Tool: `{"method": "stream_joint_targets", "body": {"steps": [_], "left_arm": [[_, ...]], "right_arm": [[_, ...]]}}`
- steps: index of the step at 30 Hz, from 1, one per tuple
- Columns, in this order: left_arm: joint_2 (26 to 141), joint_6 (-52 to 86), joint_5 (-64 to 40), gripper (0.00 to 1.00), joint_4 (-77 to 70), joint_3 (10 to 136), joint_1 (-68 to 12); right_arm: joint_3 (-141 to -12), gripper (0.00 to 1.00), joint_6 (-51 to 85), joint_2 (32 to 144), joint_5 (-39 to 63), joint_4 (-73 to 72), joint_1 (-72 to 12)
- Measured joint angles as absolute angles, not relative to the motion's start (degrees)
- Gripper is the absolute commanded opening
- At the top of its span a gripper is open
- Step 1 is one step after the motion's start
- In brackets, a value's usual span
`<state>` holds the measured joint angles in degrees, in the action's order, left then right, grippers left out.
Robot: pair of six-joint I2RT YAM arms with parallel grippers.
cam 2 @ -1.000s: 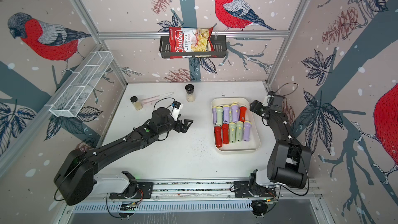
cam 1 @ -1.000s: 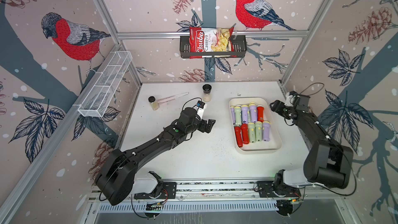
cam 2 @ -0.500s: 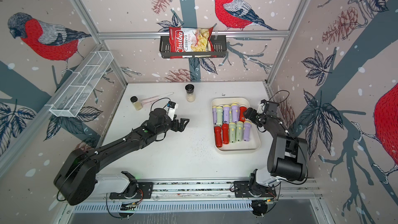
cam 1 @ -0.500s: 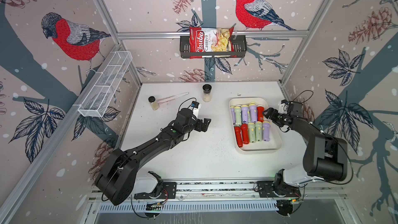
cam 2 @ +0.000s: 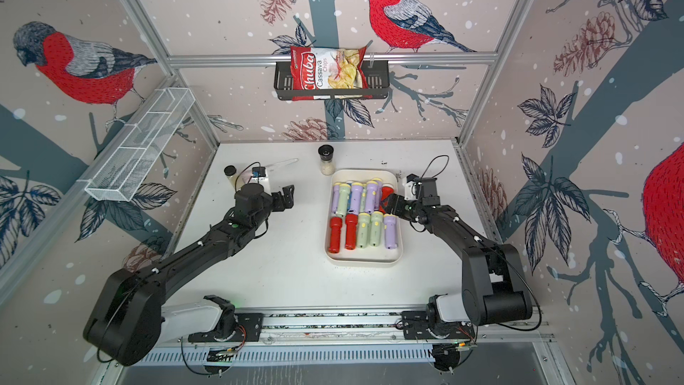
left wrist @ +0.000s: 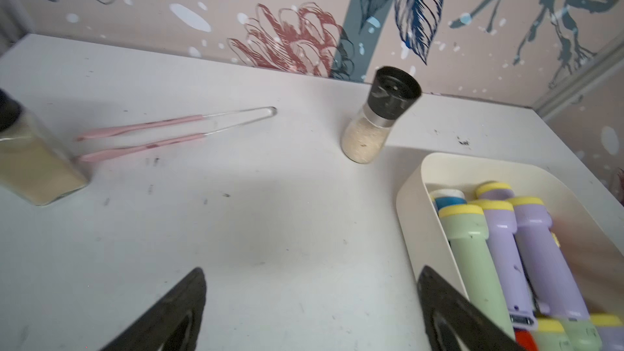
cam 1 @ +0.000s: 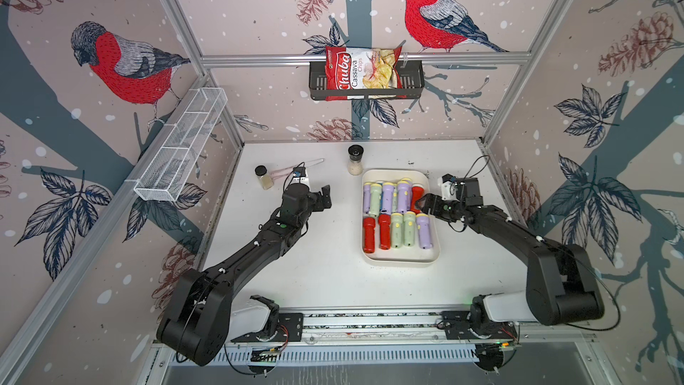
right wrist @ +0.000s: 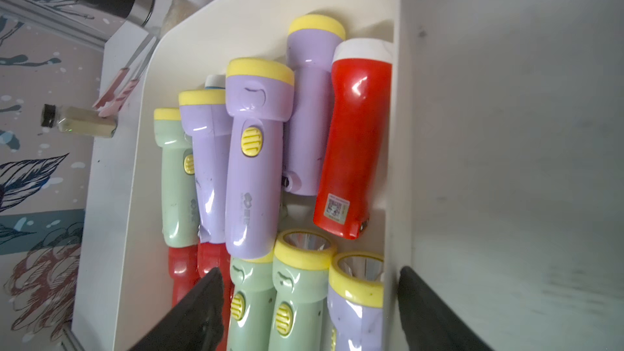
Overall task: Put the flashlights into the storage boxes
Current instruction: Move the storage box to the center of the board.
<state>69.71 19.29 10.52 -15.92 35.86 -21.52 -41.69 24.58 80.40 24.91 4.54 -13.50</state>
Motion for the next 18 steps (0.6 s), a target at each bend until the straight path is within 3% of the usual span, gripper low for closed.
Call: {"method": "stream_joint_targets", "body": {"steps": [6,9,10,12,18], "left_arm": [[64.73,18.96,18.26,0.96,-19.25,29.34,-17.54],[63.02,17.93,21.10,0.96,-21.76,25.93,-15.75],[62.70,17.67,21.85,0.96,-22.61,24.93,-15.33],[62.37,16.43,23.77,0.96,-25.63,22.31,-14.66],[62.74,12.27,29.80,0.96,-32.80,17.72,-14.11]], "right_arm": [[-42.06,0.80,29.30,80.68,22.83,0.97,-22.83],[-42.83,0.82,30.02,80.25,22.11,-0.05,-23.24],[-42.96,0.83,29.89,79.81,21.06,-0.10,-22.59],[-43.05,1.00,29.36,78.06,19.44,-0.21,-19.79],[-39.05,1.00,26.02,70.63,13.10,-4.89,-5.04]]}}
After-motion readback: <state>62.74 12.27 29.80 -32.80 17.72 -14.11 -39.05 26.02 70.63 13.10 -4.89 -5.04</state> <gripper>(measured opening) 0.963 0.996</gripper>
